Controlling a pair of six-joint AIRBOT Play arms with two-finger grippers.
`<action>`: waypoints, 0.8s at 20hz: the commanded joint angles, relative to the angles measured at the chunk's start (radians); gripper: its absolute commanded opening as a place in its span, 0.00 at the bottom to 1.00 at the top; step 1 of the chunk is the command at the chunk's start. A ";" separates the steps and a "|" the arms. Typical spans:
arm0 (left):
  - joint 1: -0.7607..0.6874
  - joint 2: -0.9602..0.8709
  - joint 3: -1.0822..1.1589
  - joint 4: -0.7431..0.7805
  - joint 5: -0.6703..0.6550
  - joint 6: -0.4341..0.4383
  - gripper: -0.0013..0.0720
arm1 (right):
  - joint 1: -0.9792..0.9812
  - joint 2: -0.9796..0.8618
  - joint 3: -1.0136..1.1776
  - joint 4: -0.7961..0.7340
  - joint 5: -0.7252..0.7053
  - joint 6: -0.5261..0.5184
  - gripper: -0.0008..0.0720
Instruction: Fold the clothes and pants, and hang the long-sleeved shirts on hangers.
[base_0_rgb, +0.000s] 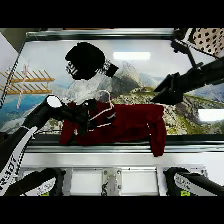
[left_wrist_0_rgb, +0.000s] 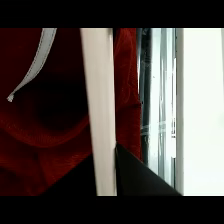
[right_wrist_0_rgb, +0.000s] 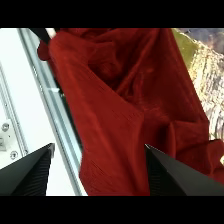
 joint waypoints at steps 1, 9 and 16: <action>0.001 0.001 0.000 0.000 0.000 0.001 0.04 | -0.202 0.010 -0.175 0.137 0.005 -0.212 0.86; 0.001 0.001 0.000 0.000 0.001 0.001 0.04 | -0.324 0.009 -0.414 0.187 -0.079 -0.457 0.86; 0.001 0.001 0.000 0.000 0.001 -0.003 0.04 | -0.322 0.015 -0.440 0.231 -0.063 -0.572 0.86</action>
